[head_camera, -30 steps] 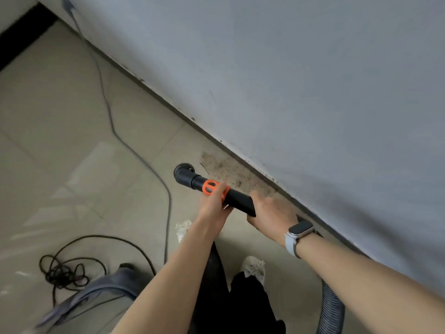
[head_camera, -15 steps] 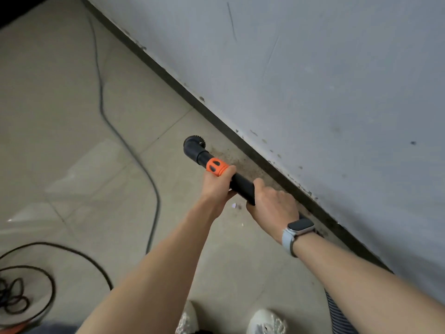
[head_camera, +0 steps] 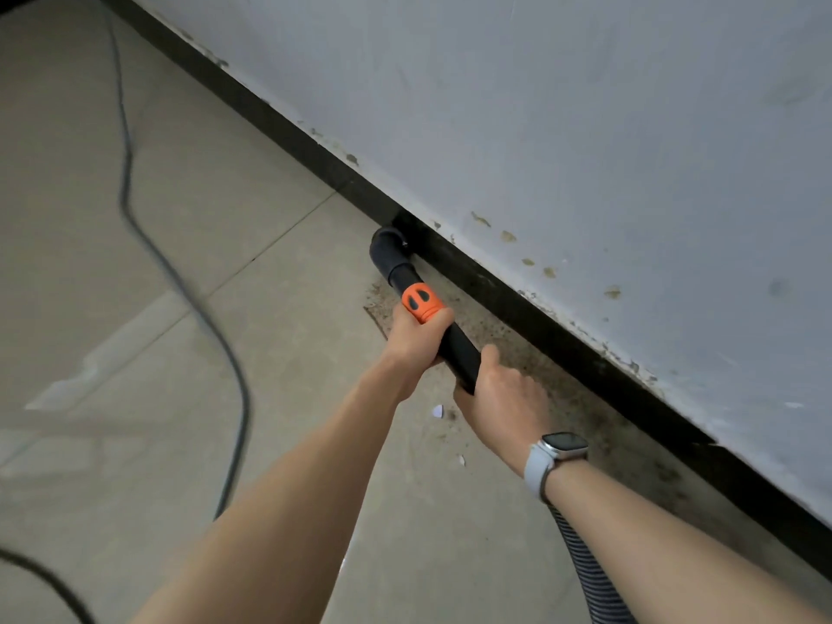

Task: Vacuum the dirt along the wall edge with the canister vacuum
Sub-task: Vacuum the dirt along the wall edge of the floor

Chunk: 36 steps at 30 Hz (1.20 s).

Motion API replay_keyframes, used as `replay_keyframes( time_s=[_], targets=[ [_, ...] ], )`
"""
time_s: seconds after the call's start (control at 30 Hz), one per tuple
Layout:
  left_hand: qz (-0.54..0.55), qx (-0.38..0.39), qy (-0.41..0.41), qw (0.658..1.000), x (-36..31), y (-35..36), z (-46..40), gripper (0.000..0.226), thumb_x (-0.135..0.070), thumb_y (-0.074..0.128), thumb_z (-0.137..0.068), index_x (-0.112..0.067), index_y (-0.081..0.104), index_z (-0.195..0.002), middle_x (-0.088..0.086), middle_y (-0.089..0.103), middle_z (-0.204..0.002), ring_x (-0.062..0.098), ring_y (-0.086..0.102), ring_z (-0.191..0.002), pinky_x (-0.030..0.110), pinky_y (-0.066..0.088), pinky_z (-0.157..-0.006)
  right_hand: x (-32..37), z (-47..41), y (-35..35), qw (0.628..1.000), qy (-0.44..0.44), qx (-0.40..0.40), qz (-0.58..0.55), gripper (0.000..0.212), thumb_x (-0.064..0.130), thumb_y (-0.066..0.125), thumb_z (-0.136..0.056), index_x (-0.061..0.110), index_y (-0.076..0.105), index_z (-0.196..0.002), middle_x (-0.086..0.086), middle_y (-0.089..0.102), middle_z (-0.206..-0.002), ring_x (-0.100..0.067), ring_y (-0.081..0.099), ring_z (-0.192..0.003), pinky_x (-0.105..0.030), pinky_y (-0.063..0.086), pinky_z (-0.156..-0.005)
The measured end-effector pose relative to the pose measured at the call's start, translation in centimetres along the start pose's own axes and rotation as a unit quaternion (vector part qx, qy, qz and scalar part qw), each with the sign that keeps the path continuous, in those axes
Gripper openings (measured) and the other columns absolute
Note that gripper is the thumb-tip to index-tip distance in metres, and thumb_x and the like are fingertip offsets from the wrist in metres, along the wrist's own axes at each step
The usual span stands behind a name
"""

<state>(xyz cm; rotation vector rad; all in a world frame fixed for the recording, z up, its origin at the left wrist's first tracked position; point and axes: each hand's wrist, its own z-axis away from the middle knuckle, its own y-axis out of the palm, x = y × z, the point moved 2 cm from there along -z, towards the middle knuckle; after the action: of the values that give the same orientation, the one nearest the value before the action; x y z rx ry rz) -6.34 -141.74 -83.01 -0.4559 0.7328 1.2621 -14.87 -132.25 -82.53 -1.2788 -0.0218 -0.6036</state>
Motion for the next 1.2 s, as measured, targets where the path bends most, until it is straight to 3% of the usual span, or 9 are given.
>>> replay_keyframes(
  time_s=[0.13, 0.3, 0.37, 0.47, 0.6, 0.77, 0.93, 1.07, 1.2],
  targets=[
    [-0.016, 0.019, 0.007, 1.000, 1.9, 1.2, 0.7, 0.050, -0.016, 0.057, -0.092, -0.016, 0.031, -0.134, 0.005, 0.053, -0.104, 0.017, 0.058, -0.086, 0.029, 0.055, -0.070, -1.9, 1.5, 0.7, 1.000, 0.009, -0.009, 0.016, 0.029, 0.032, 0.050, -0.090, 0.019, 0.024, -0.092, 0.001, 0.046, -0.070, -0.025, 0.042, -0.058, -0.030, 0.019, -0.043],
    [-0.025, 0.028, 0.009, 0.999, 3.7, 2.8, 2.2, 0.051, -0.019, 0.058, -0.093, -0.018, 0.028, -0.135, 0.001, 0.051, -0.104, 0.014, 0.058, -0.087, 0.024, 0.053, -0.064, -3.9, 3.7, 1.1, 0.999, 0.031, -0.011, 0.006, 0.030, 0.033, 0.052, -0.089, 0.020, 0.026, -0.090, 0.004, 0.041, -0.064, -0.023, 0.044, -0.054, -0.028, 0.026, -0.044],
    [-0.025, 0.032, 0.000, 0.999, 4.4, 3.6, 2.9, 0.052, -0.019, 0.058, -0.092, -0.019, 0.027, -0.134, 0.000, 0.052, -0.103, 0.014, 0.058, -0.088, 0.024, 0.054, -0.066, -4.6, 4.9, 0.9, 0.999, 0.043, -0.013, 0.016, 0.029, 0.033, 0.053, -0.088, 0.020, 0.026, -0.089, 0.004, 0.042, -0.062, -0.024, 0.045, -0.055, -0.028, 0.021, -0.043],
    [-0.026, 0.048, -0.008, 0.999, 5.8, 4.8, 4.3, 0.050, -0.019, 0.059, -0.091, -0.022, 0.029, -0.130, -0.001, 0.053, -0.102, 0.014, 0.058, -0.089, 0.028, 0.055, -0.073, -5.7, 7.1, 0.4, 0.997, 0.061, -0.009, 0.037, 0.026, 0.034, 0.053, -0.087, 0.018, 0.035, -0.094, 0.000, 0.051, -0.068, -0.028, 0.058, -0.064, -0.031, 0.017, -0.044],
    [-0.042, 0.065, -0.023, 0.997, 7.6, 6.6, 6.5, 0.044, -0.020, 0.060, -0.089, -0.023, 0.033, -0.124, 0.002, 0.053, -0.103, 0.015, 0.058, -0.090, 0.039, 0.054, -0.087, -7.3, 10.1, 0.0, 0.994, 0.101, 0.006, 0.051, 0.024, 0.036, 0.052, -0.087, 0.020, 0.039, -0.099, 0.005, 0.040, -0.063, -0.025, 0.058, -0.061, -0.028, 0.016, -0.041],
    [-0.043, 0.099, -0.049, 0.993, 8.2, 8.6, 9.2, 0.032, -0.017, 0.061, -0.089, -0.020, 0.037, -0.110, 0.003, 0.052, -0.101, 0.016, 0.058, -0.089, 0.035, 0.055, -0.082, -9.1, 13.2, -1.6, 0.987, 0.127, 0.013, 0.098, 0.025, 0.039, 0.051, -0.088, 0.020, 0.035, -0.095, 0.005, 0.042, -0.063, -0.024, 0.061, -0.065, -0.029, 0.019, -0.042],
    [-0.024, 0.091, -0.024, 0.995, 8.5, 9.1, 9.8, 0.035, -0.017, 0.059, -0.090, -0.019, 0.034, -0.114, 0.001, 0.051, -0.098, 0.013, 0.055, -0.085, 0.035, 0.054, -0.085, -9.5, 13.6, -2.1, 0.988, 0.103, -0.003, 0.118, 0.029, 0.040, 0.051, -0.087, 0.023, 0.028, -0.091, 0.006, 0.042, -0.062, -0.023, 0.054, -0.058, -0.027, 0.016, -0.041],
    [0.002, 0.040, 0.029, 0.999, 7.2, 7.3, 9.6, 0.028, -0.017, 0.059, -0.089, -0.023, 0.038, -0.107, 0.000, 0.051, -0.091, 0.011, 0.054, -0.077, 0.024, 0.051, -0.067, -7.9, 11.7, -2.2, 0.996, 0.049, -0.024, 0.072, 0.027, 0.035, 0.055, -0.085, 0.023, 0.031, -0.090, 0.011, 0.031, -0.054, -0.015, 0.032, -0.043, -0.026, 0.015, -0.040],
    [0.019, -0.002, 0.064, 0.998, 4.5, 4.4, 8.0, 0.032, -0.016, 0.061, -0.087, -0.011, 0.043, -0.113, 0.006, 0.053, -0.092, 0.015, 0.056, -0.080, 0.031, 0.054, -0.072, -5.1, 7.6, -3.0, 0.998, -0.009, -0.012, 0.068, 0.025, 0.038, 0.052, -0.086, 0.024, 0.032, -0.092, 0.008, 0.040, -0.058, -0.016, 0.043, -0.047, -0.025, 0.022, -0.041]
  ],
)
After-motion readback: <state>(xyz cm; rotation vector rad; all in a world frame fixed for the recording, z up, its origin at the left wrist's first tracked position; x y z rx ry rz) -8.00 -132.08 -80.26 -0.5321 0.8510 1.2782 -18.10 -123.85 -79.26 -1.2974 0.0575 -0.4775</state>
